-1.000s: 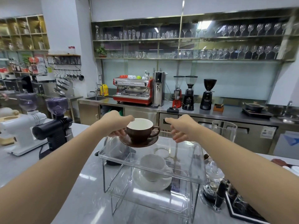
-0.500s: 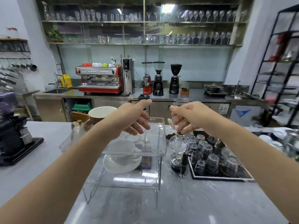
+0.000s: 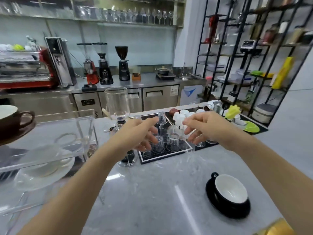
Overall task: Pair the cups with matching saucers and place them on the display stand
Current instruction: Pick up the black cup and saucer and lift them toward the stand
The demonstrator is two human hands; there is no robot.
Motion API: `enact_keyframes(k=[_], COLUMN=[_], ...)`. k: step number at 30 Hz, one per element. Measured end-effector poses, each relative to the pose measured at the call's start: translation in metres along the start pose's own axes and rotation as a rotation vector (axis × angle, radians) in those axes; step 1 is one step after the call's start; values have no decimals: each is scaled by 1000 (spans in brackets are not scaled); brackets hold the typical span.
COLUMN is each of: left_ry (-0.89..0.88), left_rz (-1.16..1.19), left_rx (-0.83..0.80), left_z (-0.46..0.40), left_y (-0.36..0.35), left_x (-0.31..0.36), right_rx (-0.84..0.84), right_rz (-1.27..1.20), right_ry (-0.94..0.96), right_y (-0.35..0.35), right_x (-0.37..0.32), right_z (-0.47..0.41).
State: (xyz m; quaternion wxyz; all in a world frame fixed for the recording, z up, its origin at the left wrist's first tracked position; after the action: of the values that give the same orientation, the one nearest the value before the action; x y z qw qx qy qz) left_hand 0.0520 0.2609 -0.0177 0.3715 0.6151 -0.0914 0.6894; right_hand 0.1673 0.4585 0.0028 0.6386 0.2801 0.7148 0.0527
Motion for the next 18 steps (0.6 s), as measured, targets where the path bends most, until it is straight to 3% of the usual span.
enact_keyframes(k=[10, 18], left_ry=[148, 258], left_rz=[43, 19], left_rx=[-146, -168], left_z=[-55, -71], left_y=[-137, -214], left_x=[-30, -70], right_rx=[98, 147], right_rz=[-42, -85], right_ry=[-205, -313], right_y=[83, 110], right_x=[119, 204], right_z=[48, 79])
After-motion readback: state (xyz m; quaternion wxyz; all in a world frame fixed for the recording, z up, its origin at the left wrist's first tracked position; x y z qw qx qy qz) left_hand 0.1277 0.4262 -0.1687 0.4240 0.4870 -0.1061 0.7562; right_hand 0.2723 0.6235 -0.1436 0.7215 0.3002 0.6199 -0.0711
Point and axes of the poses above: each hand's wrist, its own z-axis away from the middle knuckle, its own y-axis out of the back of the hand, x = y × z, the point moved 5 cm from there along -z, towards the middle knuckle, and after that the axes turned 10 degrees about y, right-handed, at the moved point
